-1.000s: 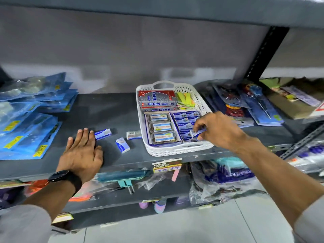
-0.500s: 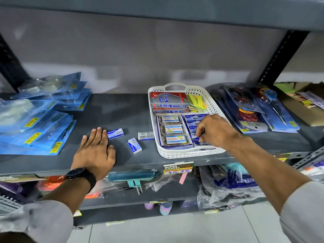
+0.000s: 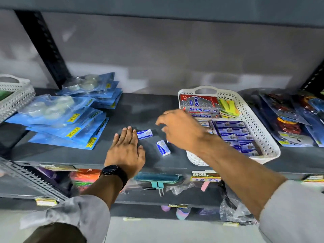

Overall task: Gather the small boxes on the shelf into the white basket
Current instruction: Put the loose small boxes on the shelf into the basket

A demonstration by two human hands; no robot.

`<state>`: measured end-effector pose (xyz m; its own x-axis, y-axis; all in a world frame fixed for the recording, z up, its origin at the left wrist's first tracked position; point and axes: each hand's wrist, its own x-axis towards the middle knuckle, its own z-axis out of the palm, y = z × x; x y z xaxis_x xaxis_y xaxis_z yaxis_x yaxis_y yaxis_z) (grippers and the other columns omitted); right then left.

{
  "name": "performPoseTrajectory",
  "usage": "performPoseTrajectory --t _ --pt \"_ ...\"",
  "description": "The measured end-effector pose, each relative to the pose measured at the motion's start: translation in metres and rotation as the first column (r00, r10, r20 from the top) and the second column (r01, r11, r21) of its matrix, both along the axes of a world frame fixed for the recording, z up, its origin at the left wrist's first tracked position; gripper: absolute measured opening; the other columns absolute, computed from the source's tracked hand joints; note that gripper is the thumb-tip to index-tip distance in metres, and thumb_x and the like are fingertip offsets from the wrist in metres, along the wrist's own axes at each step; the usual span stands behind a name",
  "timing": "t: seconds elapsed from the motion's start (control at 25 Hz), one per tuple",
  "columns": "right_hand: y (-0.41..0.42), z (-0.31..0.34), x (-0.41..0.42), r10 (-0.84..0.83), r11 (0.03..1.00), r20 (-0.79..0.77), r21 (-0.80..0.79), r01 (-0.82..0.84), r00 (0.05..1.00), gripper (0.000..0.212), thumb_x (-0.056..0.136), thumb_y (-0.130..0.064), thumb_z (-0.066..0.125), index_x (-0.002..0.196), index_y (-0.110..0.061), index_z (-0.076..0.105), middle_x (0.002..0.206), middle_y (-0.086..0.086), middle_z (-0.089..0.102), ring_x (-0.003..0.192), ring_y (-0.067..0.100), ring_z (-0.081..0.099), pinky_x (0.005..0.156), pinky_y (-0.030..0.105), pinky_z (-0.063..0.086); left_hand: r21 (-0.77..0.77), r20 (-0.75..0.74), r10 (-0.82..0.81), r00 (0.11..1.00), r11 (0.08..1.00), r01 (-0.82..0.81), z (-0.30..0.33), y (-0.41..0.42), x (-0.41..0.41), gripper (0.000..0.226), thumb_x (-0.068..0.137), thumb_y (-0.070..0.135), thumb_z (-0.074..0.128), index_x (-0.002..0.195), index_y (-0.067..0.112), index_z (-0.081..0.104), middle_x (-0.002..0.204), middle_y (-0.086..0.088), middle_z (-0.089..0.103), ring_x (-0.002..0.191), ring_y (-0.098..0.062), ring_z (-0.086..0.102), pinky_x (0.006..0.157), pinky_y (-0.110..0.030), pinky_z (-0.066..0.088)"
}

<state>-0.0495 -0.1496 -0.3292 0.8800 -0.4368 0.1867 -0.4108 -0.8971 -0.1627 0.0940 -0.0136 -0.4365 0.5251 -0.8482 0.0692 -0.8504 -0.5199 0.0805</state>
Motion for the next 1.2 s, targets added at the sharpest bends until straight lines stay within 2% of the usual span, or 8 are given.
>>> performPoseTrajectory --t 0.12,0.24,0.36,0.64,0.76,0.92,1.12,1.2 --pt "-0.003 -0.025 0.035 0.070 0.993 -0.158 0.101 -0.054 0.985 0.031 0.082 -0.001 0.063 0.106 -0.017 0.074 0.113 0.008 0.073 0.104 0.035 0.068 0.086 0.043 0.056 -0.026 -0.008 -0.010 1.000 1.000 0.010 -0.001 -0.001 -0.001 0.076 0.090 0.042 0.015 0.157 0.007 0.021 0.167 -0.012 0.018 0.156 -0.024 0.011 0.127 -0.044 0.007" --pt "-0.003 -0.041 0.055 0.134 0.983 -0.170 0.148 -0.109 0.976 0.028 0.084 -0.002 0.067 0.110 -0.012 0.073 0.128 0.012 0.069 0.117 0.035 0.064 0.094 0.042 0.054 -0.040 -0.014 -0.010 1.000 0.999 0.010 -0.002 -0.001 0.003 0.076 0.090 0.042 0.016 0.157 0.007 0.021 0.167 -0.013 0.017 0.156 -0.024 0.010 0.127 -0.044 0.007" --pt "-0.001 -0.048 0.064 0.103 0.986 -0.130 0.146 -0.084 0.986 0.020 0.082 -0.006 0.070 0.099 -0.016 0.070 0.102 0.012 0.073 0.094 0.037 0.068 0.078 0.043 0.056 -0.039 -0.018 -0.010 1.000 0.999 0.009 -0.002 0.000 0.003 0.076 0.091 0.043 0.014 0.158 0.007 0.018 0.168 -0.012 0.015 0.156 -0.024 0.008 0.128 -0.044 0.005" --pt "-0.014 -0.013 0.031 -0.021 0.990 0.011 0.137 0.020 1.000 0.032 0.083 -0.006 0.069 0.110 -0.022 0.073 0.106 0.008 0.077 0.097 0.032 0.069 0.082 0.037 0.055 -0.004 -0.081 -0.016 0.997 1.000 0.015 0.004 0.000 0.002 0.069 0.099 0.038 0.022 0.158 0.006 0.012 0.169 -0.013 0.005 0.157 -0.024 -0.003 0.127 -0.045 -0.001" --pt "-0.033 0.013 -0.015 -0.129 0.986 0.155 0.121 0.111 0.979 0.031 0.084 -0.010 0.074 0.112 -0.023 0.075 0.100 0.004 0.079 0.089 0.023 0.070 0.078 0.027 0.049 -0.005 -0.101 -0.048 0.994 0.999 0.047 0.011 -0.016 -0.005 0.067 0.100 0.035 0.024 0.158 0.006 0.012 0.169 -0.011 0.004 0.157 -0.024 -0.006 0.127 -0.046 -0.003" --pt "-0.050 0.023 -0.095 -0.281 0.959 0.183 0.075 0.272 0.942 0.030 0.086 -0.010 0.074 0.111 -0.027 0.075 0.093 0.005 0.080 0.059 0.001 0.055 0.066 0.015 0.045 0.028 -0.090 -0.140 0.986 0.989 0.143 0.009 -0.032 -0.022 0.066 0.101 0.035 0.022 0.158 0.006 0.011 0.170 -0.010 0.003 0.156 -0.024 -0.007 0.127 -0.046 -0.005" --pt "-0.058 0.012 -0.165 -0.393 0.913 0.000 0.122 0.390 0.920 0.031 0.087 -0.007 0.072 0.114 -0.022 0.076 0.114 0.004 0.078 0.102 0.026 0.068 0.089 0.030 0.050 0.037 -0.074 -0.129 0.989 0.991 0.132 0.002 -0.032 -0.020 0.065 0.101 0.035 0.021 0.159 0.007 0.010 0.170 -0.008 0.003 0.157 -0.022 -0.005 0.127 -0.043 -0.003" --pt "-0.056 0.007 -0.175 -0.403 0.907 -0.098 0.092 0.412 0.910 0.034 0.086 -0.006 0.071 0.113 -0.027 0.075 0.118 0.004 0.075 0.107 0.028 0.068 0.092 0.033 0.052 0.034 -0.061 -0.129 0.990 0.991 0.131 0.002 -0.033 -0.021 0.066 0.101 0.036 0.019 0.159 0.007 0.010 0.170 -0.008 0.003 0.157 -0.021 -0.004 0.127 -0.041 -0.002"
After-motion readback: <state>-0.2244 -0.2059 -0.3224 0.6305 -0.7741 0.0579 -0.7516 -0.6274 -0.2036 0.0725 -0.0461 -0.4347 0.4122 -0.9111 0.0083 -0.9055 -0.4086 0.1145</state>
